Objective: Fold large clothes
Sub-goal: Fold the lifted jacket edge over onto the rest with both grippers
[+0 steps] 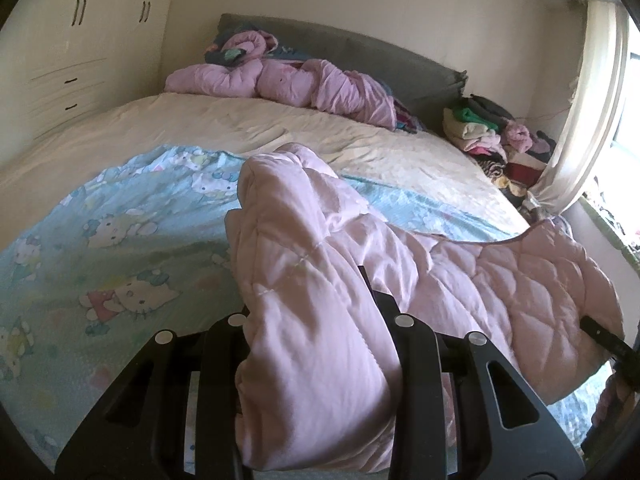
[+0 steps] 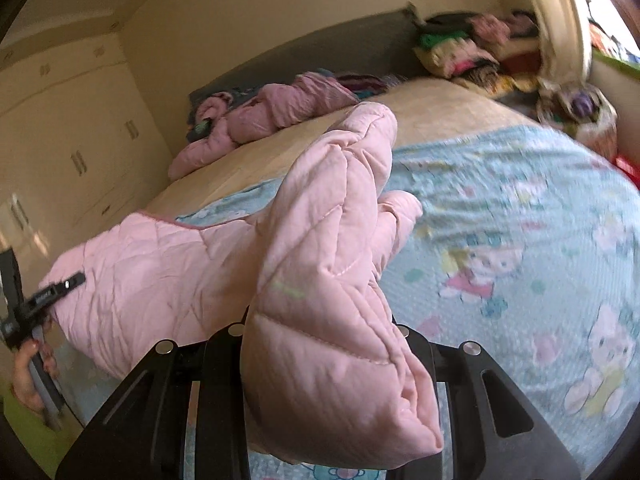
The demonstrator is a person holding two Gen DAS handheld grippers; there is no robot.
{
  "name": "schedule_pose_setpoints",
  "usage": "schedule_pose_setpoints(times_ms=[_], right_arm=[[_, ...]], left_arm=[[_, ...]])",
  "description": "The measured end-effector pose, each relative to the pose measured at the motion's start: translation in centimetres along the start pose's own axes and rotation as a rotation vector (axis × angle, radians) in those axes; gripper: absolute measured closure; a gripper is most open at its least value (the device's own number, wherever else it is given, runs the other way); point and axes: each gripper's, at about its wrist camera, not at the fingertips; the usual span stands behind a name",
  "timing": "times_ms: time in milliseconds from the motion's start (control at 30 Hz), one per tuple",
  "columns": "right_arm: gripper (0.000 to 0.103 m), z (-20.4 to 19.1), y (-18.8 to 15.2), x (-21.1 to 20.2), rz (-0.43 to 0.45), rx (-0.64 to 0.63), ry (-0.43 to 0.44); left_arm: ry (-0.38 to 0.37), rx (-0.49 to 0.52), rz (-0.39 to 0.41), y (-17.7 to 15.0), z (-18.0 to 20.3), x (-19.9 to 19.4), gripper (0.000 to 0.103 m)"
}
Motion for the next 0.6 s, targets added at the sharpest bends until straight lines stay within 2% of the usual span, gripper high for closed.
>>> schedule_pose_setpoints(times_ms=[600], right_arm=[[0.069,4.7,-2.4,2.5,-0.102,0.262,-0.04]], left_arm=[[0.059,0.029,-0.026,0.4,0.6,2.8,0.078]])
Point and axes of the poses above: each gripper's, at about its wrist camera, not at the fingertips, and x roughly the way its jaws point, z to its right, y to its top, and after that the axes turned 1 degree about -y, right-handed
